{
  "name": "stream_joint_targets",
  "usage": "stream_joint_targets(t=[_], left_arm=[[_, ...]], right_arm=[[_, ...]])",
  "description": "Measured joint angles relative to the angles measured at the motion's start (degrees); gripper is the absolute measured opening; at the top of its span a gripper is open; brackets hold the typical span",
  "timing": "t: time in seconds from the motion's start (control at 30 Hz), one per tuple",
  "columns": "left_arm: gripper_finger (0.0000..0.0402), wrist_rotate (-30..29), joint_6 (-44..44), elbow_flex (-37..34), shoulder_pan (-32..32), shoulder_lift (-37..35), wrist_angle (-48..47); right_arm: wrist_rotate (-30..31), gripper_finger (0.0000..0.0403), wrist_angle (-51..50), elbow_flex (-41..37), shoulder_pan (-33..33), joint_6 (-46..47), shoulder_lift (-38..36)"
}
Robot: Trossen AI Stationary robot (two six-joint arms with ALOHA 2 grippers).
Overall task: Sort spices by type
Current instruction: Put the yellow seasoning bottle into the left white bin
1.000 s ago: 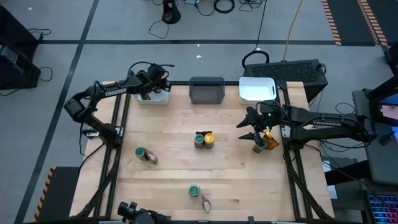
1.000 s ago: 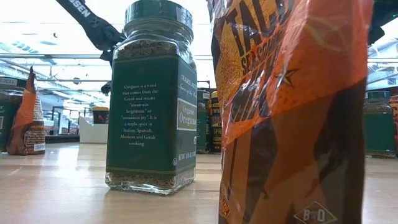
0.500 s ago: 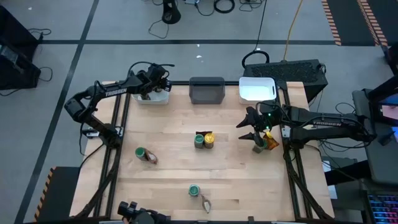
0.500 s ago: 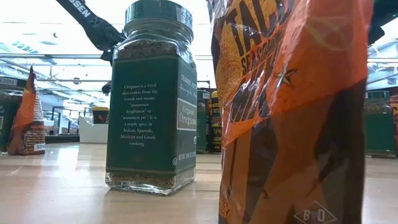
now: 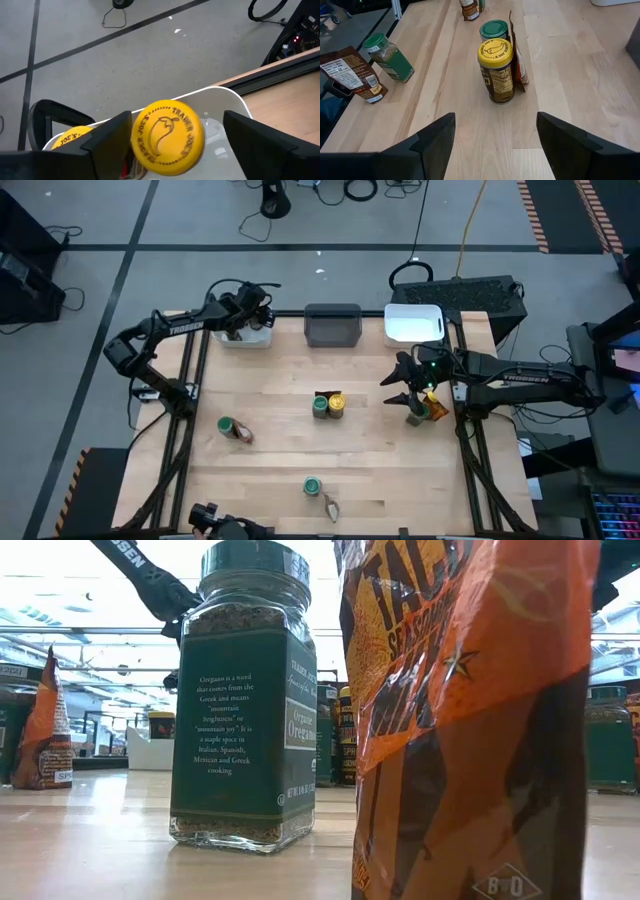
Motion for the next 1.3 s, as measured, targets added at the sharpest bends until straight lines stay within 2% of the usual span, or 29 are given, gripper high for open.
stream_joint_targets(t=[0.2, 0.57, 0.7, 0.83, 1.1, 1.3], left_arm=[[0.0333, 0.03, 1.26, 0.44, -0.01, -0.48, -0.05], [0.0333, -1.05, 1.66, 2.29, -2.25, -6.53, 0.57], [0.0333, 2.97, 1.6, 2.29, -4.59, -7.63, 0.63], [0.0333, 6.37, 1.59, 2.27, -8.27, -7.69, 1.79], [0.0333, 11.77, 5.82, 2.27, -19.21, -7.76, 9.96], [0.0333, 12.28, 6.35, 2.25, -27.64, -8.01, 11.64]], right_arm=[[0.0, 0.0263, 0.0, 0.0, -0.02, 0.02, 0.0], [0.0, 0.0263, 0.02, 0.0, -0.01, -0.06, 0.0], [0.0, 0.0263, 0.3, 0.0, -0.02, -0.4, 0.0], [-0.02, 0.0263, 0.33, 0.0, 0.0, -0.42, 0.0], [0.0, 0.0263, 0.81, 0.0, -0.02, -0.13, 0.0], [-0.02, 0.0263, 1.81, 0.0, -0.02, 0.02, 0.0]])
